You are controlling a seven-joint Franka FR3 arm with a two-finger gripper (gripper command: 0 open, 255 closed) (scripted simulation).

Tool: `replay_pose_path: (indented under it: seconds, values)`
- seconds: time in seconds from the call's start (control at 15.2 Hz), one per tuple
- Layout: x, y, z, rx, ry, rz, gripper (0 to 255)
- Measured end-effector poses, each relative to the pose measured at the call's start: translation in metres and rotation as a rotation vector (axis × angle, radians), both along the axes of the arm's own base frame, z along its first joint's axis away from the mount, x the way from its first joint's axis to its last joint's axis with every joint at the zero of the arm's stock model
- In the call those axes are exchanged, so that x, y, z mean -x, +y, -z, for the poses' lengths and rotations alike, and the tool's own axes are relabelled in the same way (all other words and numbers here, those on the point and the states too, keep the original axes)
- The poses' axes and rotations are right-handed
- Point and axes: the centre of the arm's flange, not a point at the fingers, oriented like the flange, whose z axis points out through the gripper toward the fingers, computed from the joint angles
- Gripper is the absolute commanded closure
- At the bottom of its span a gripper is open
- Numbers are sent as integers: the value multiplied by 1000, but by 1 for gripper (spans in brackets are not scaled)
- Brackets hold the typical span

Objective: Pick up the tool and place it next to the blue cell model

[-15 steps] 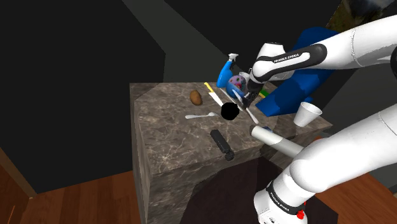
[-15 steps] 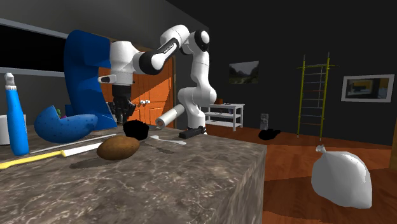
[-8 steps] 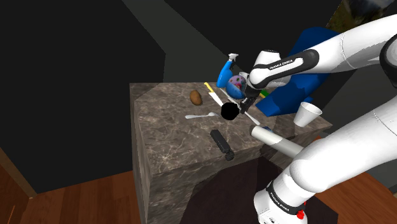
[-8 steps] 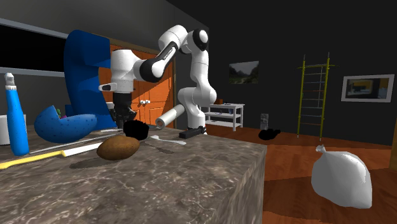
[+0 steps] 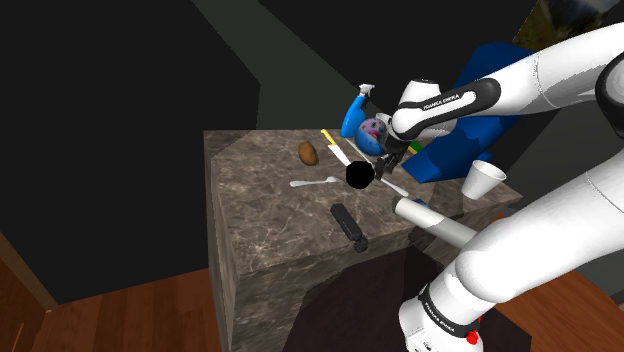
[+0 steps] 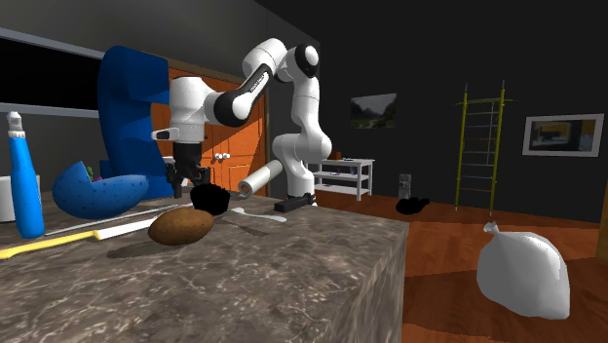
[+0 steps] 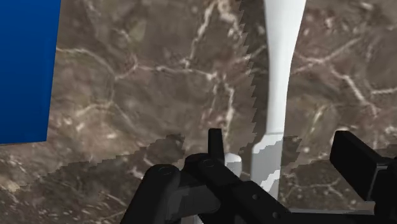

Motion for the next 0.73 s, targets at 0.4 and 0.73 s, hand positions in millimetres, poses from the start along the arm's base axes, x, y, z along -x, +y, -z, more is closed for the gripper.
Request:
replay_pose_path:
  seconds: [0.4,0.73]
  values:
    - [-4,0,-16,0,-1,-1,0]
    - [-2,4,-48,0,-1,0,0]
